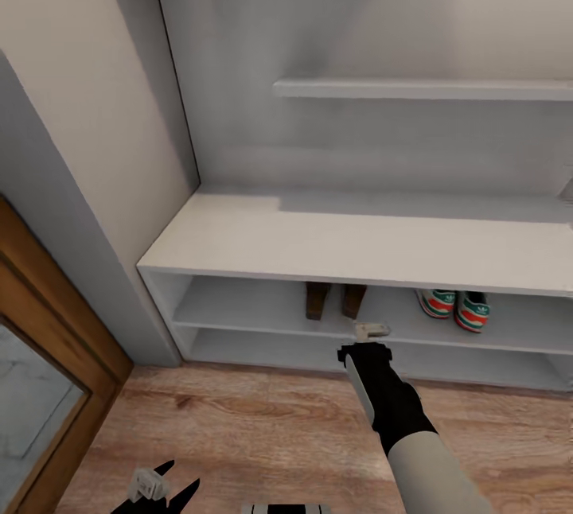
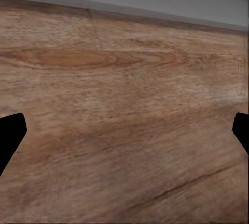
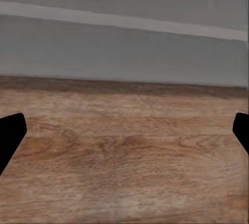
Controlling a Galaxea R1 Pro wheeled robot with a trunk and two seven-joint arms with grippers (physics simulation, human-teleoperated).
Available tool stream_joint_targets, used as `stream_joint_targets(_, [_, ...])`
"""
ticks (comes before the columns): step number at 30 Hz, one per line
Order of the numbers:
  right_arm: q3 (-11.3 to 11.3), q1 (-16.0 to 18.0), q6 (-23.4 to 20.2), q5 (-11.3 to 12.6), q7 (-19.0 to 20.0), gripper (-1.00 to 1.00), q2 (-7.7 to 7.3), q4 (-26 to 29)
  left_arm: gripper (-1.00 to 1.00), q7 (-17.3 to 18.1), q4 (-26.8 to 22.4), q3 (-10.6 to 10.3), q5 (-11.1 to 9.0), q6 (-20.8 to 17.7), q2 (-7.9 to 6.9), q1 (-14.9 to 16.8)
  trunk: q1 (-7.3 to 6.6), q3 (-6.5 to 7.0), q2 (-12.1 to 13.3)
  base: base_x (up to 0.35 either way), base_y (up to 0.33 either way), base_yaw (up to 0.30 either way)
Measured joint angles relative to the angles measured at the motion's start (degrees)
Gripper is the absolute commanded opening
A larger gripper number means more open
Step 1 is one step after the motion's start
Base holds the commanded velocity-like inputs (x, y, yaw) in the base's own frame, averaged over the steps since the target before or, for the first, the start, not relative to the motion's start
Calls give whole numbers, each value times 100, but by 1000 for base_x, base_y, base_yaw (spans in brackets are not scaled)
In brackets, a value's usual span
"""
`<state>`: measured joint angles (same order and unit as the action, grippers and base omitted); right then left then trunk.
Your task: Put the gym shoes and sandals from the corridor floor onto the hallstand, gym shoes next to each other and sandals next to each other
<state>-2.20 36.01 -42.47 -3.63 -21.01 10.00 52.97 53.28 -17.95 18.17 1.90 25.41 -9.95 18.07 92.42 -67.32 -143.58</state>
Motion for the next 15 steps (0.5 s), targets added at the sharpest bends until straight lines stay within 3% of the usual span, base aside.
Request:
stream_joint_targets(9, [1, 0, 49, 5, -2, 100, 0, -493, 100, 0, -1, 11, 0, 2, 0, 0, 0, 0, 0, -288, -141, 0])
stream_joint_targets(15, [3, -10, 684, 5, 11, 100, 0, -1085, 100, -4, 3, 34, -6, 9, -2, 0, 0, 0, 0, -302, -124, 0])
